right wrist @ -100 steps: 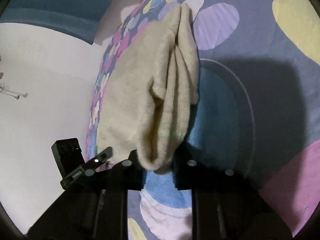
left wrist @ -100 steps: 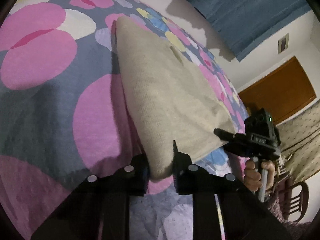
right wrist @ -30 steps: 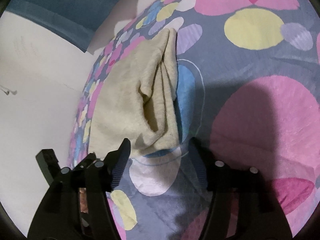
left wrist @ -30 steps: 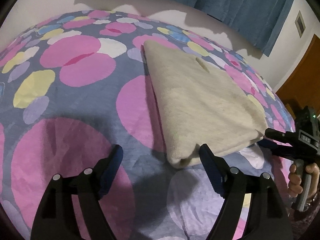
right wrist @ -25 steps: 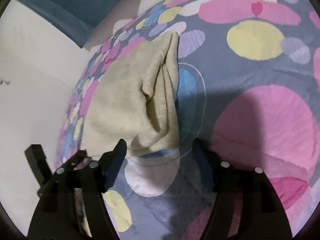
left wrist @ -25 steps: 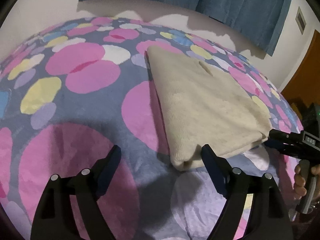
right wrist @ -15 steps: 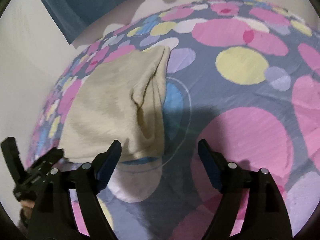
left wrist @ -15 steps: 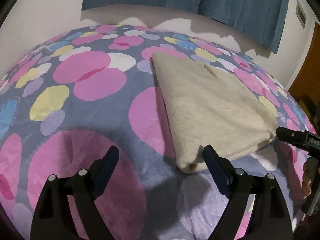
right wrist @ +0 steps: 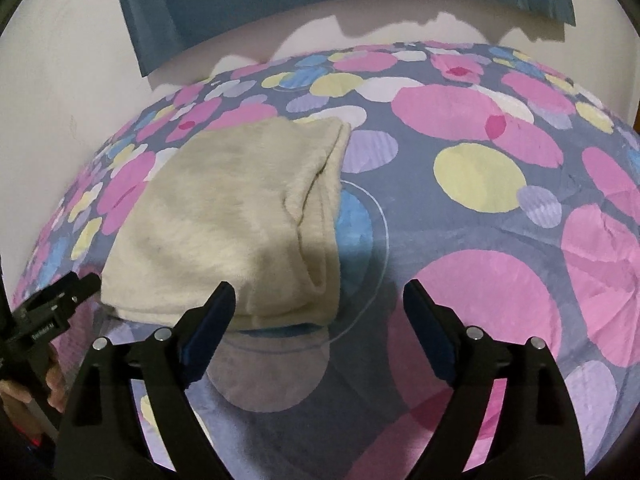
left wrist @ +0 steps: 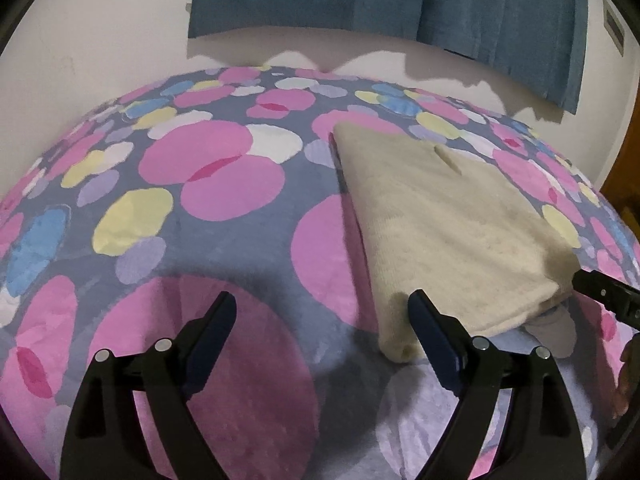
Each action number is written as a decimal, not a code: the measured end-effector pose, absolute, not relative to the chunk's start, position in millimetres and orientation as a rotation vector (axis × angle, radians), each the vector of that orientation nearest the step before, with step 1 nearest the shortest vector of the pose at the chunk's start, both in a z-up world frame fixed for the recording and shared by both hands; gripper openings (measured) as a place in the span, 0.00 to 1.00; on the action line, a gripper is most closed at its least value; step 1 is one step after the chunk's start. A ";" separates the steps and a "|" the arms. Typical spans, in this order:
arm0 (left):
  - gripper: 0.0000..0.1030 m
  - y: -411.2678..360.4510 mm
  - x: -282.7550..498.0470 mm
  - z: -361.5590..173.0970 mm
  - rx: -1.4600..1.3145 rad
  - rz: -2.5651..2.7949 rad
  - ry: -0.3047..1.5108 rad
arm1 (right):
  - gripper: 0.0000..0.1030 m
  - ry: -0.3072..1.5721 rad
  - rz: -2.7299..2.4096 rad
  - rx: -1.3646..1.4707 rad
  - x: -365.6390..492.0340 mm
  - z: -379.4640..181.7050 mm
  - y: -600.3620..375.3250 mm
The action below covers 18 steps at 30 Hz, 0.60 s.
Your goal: Fold small clothes
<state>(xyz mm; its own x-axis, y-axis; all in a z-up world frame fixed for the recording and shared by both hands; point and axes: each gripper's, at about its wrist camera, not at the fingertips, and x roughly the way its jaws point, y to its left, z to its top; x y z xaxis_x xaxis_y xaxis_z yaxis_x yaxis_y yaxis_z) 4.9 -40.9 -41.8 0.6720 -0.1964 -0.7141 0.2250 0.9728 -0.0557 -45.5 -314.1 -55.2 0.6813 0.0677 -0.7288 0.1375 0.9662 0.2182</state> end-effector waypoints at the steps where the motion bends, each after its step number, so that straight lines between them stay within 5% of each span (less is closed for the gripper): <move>1: 0.84 -40.9 4.9 -41.5 0.043 -0.230 0.798 | 0.84 0.821 -0.041 0.257 -45.7 -55.0 -313.1; 18: 0.84 -38.9 5.1 -40.1 0.056 -0.159 0.784 | 0.84 0.818 -0.039 0.248 -45.1 -54.5 -309.7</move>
